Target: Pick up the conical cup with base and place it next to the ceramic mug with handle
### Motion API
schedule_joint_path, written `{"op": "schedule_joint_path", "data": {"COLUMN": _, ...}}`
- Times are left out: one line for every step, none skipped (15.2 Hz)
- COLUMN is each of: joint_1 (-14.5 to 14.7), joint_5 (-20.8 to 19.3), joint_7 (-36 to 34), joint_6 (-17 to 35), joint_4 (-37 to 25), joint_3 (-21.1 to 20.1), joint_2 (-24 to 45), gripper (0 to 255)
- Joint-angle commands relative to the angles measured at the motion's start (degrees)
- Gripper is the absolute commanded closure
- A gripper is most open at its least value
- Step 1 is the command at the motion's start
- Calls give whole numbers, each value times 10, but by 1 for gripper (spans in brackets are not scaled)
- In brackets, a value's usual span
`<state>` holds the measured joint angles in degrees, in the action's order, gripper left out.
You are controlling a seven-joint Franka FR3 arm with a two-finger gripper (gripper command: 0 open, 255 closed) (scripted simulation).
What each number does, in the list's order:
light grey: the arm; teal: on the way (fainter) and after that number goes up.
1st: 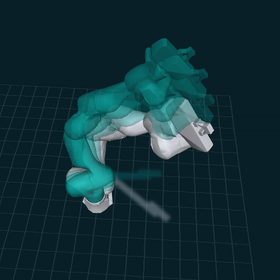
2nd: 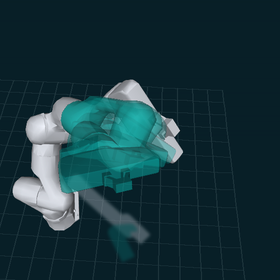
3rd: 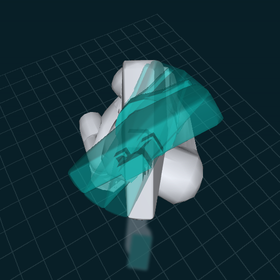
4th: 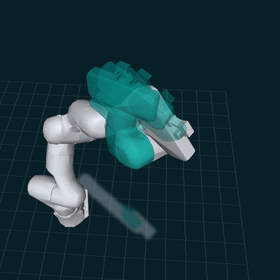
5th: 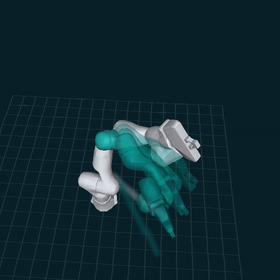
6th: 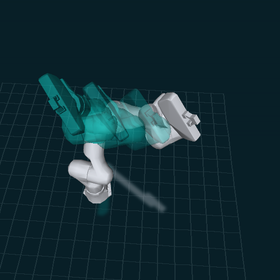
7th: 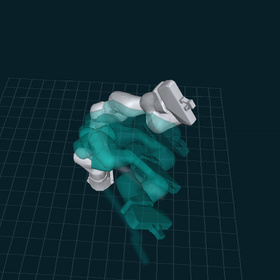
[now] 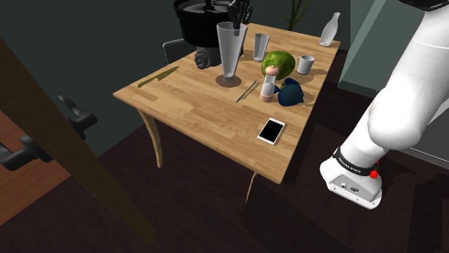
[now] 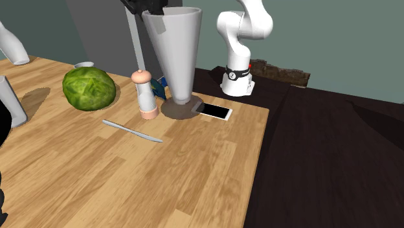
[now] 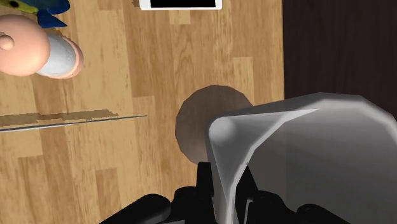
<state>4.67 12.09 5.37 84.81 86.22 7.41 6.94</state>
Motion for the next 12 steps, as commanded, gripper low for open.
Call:
{"op": "schedule_joint_path", "data": {"joint_1": -1, "joint_5": 1, "joint_7": -3, "joint_6": -19, "joint_4": -25, "joint_3": 0, "joint_2": 6, "gripper": 255}}
{"op": "schedule_joint_path", "data": {"joint_1": -1, "joint_5": 2, "joint_7": -4, "joint_6": -28, "joint_4": -36, "joint_3": 0, "joint_2": 8, "gripper": 255}}
{"op": "schedule_joint_path", "data": {"joint_1": -2, "joint_5": 2, "joint_7": -6, "joint_6": -36, "joint_4": -47, "joint_3": 1, "joint_2": 11, "gripper": 255}}
{"op": "schedule_joint_path", "data": {"joint_1": -2, "joint_5": 3, "joint_7": -7, "joint_6": -45, "joint_4": -58, "joint_3": 1, "joint_2": 13, "gripper": 255}}
{"op": "schedule_joint_path", "data": {"joint_1": -3, "joint_5": 3, "joint_7": -8, "joint_6": -53, "joint_4": -70, "joint_3": 1, "joint_2": 16, "gripper": 255}}
{"op": "schedule_joint_path", "data": {"joint_1": -3, "joint_5": 4, "joint_7": -9, "joint_6": -62, "joint_4": -82, "joint_3": 1, "joint_2": 19, "gripper": 255}}
{"op": "schedule_joint_path", "data": {"joint_1": -4, "joint_5": 5, "joint_7": -11, "joint_6": -71, "joint_4": -94, "joint_3": 1, "joint_2": 22, "gripper": 255}}
{"op": "schedule_joint_path", "data": {"joint_1": -5, "joint_5": 6, "joint_7": -12, "joint_6": -80, "joint_4": -107, "joint_3": 1, "joint_2": 26, "gripper": 255}}
{"op": "schedule_joint_path", "data": {"joint_1": -5, "joint_5": 7, "joint_7": -14, "joint_6": -90, "joint_4": -120, "joint_3": 2, "joint_2": 30, "gripper": 255}}
{"op": "schedule_joint_path", "data": {"joint_1": -6, "joint_5": 8, "joint_7": -15, "joint_6": -99, "joint_4": -134, "joint_3": 2, "joint_2": 34, "gripper": 255}}
{"op": "schedule_joint_path", "data": {"joint_1": -7, "joint_5": 9, "joint_7": -16, "joint_6": -109, "joint_4": -148, "joint_3": 2, "joint_2": 38, "gripper": 255}}
{"op": "schedule_joint_path", "data": {"joint_1": -8, "joint_5": 10, "joint_7": -18, "joint_6": -119, "joint_4": -162, "joint_3": 2, "joint_2": 43, "gripper": 255}}
